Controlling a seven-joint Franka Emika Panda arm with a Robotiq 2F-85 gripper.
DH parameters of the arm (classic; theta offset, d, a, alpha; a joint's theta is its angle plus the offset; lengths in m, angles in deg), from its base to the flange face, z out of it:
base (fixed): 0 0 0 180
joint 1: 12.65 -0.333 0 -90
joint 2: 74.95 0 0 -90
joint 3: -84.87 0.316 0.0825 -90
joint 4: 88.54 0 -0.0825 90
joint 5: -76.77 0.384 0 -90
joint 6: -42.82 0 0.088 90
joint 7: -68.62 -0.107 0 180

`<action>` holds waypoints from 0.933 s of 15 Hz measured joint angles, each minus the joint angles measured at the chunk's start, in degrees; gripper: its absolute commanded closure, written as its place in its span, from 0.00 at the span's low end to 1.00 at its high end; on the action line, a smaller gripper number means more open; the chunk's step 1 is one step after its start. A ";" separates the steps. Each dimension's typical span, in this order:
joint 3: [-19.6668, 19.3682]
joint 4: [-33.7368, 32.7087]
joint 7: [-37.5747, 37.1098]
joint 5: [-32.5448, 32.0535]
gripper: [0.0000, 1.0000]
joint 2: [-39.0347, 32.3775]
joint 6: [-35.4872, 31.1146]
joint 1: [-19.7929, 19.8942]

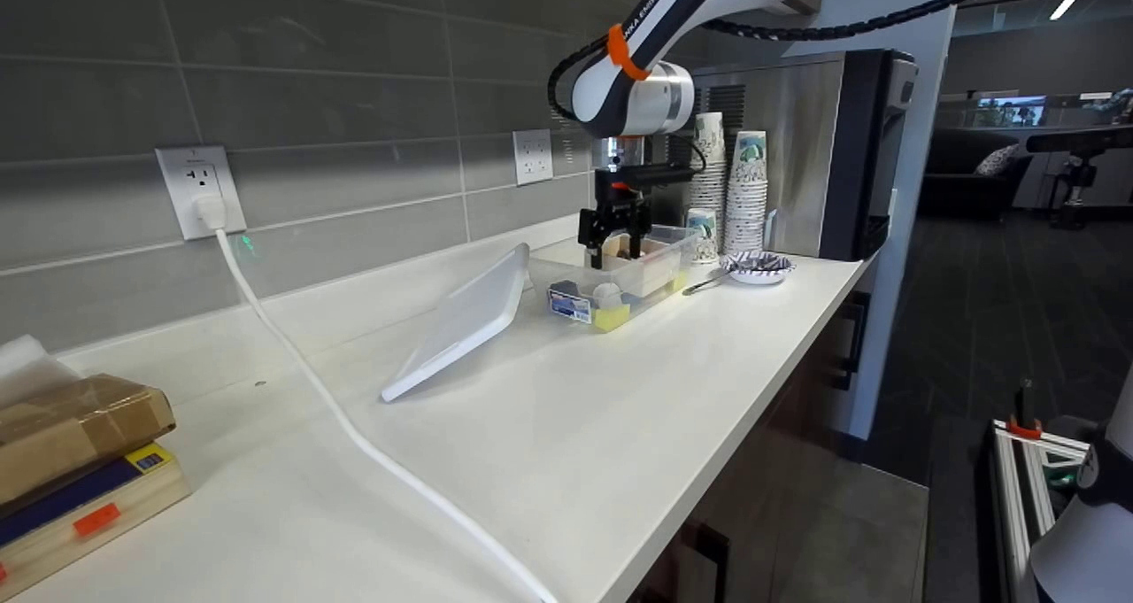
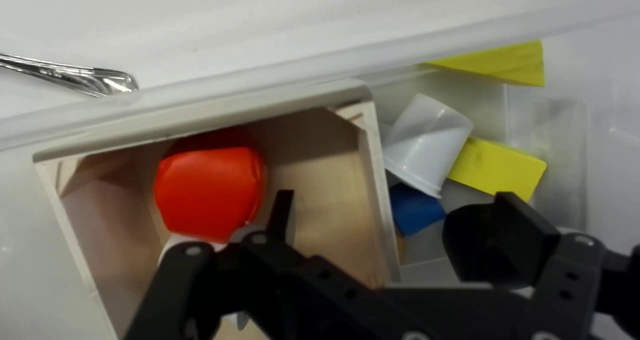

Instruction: Take the box out of the container

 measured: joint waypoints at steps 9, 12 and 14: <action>0.25 -0.71 -2.61 -0.77 0.89 -1.29 -1.18 -0.53; 0.21 -0.71 -3.84 -1.13 1.00 -1.34 -2.01 -0.60; 0.19 -0.78 -4.62 -1.72 0.98 -1.39 -3.07 -0.63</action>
